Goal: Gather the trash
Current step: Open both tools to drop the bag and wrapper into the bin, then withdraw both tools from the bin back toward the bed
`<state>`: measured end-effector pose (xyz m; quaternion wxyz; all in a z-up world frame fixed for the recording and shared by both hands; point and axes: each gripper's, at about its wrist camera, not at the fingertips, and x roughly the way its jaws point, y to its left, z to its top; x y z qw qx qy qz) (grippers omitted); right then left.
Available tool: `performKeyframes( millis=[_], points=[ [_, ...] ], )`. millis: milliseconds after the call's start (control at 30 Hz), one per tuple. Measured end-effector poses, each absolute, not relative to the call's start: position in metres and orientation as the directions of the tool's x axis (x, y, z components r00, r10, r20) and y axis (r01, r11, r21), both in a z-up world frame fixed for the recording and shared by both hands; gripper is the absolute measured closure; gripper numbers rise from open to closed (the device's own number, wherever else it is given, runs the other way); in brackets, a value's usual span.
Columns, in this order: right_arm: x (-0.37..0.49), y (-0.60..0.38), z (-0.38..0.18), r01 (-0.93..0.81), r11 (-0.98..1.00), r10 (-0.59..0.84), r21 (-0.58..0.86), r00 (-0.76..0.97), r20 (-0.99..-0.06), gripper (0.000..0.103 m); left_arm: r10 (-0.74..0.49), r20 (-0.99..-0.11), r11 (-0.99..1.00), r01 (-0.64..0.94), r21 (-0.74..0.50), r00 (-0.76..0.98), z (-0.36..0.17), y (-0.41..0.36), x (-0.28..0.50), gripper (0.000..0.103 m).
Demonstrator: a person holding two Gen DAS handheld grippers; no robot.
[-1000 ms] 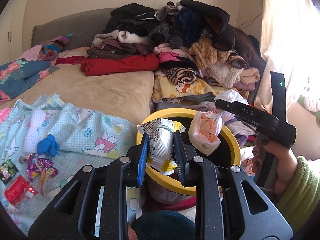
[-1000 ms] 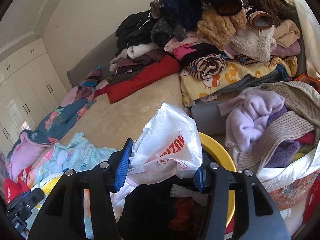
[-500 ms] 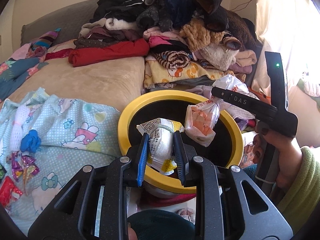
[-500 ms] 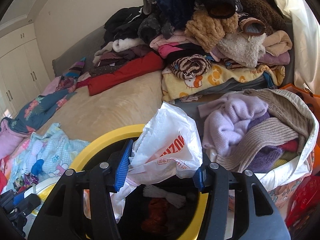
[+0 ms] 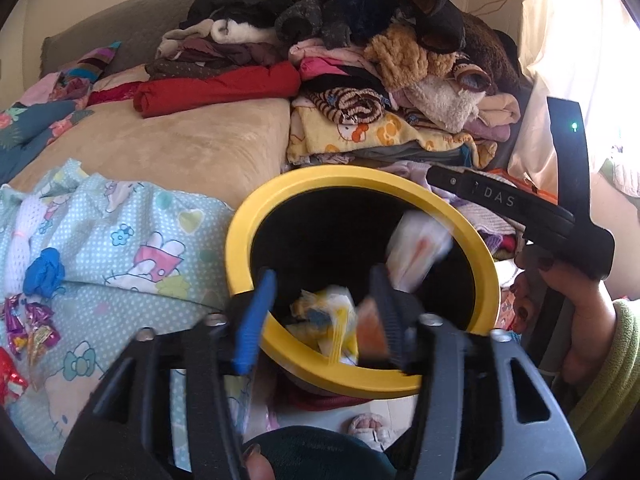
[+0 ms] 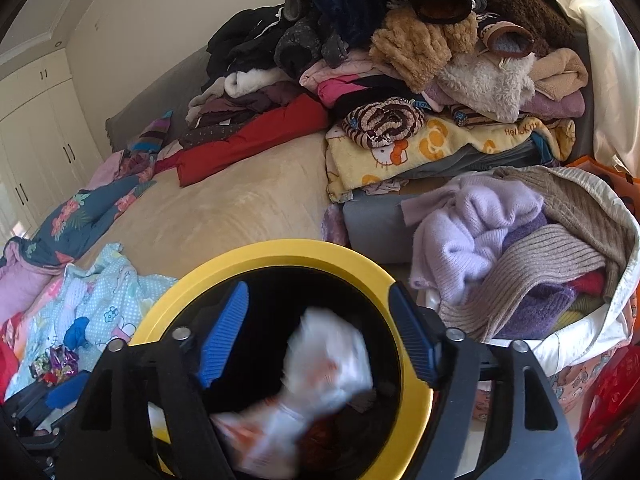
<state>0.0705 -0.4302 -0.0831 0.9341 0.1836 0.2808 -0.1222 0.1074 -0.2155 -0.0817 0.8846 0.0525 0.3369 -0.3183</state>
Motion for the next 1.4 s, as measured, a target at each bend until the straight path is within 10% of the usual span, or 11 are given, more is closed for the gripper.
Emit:
performKeyframes(
  millis=[167,1400],
  points=[
    [0.069,-0.425,-0.08,0.309,0.902,-0.1,0.301,0.829,-0.55,0.021,-0.507,-0.598,0.821,0.559,-0.117,0.62,-0.075,-0.202,0.105,0.011],
    [0.093,-0.285,-0.021,-0.009,0.963,0.141,0.268,0.867,-0.479,0.016,-0.32,-0.463,0.947,0.293,-0.13,0.827,-0.033,-0.056,0.113,0.011]
  ],
)
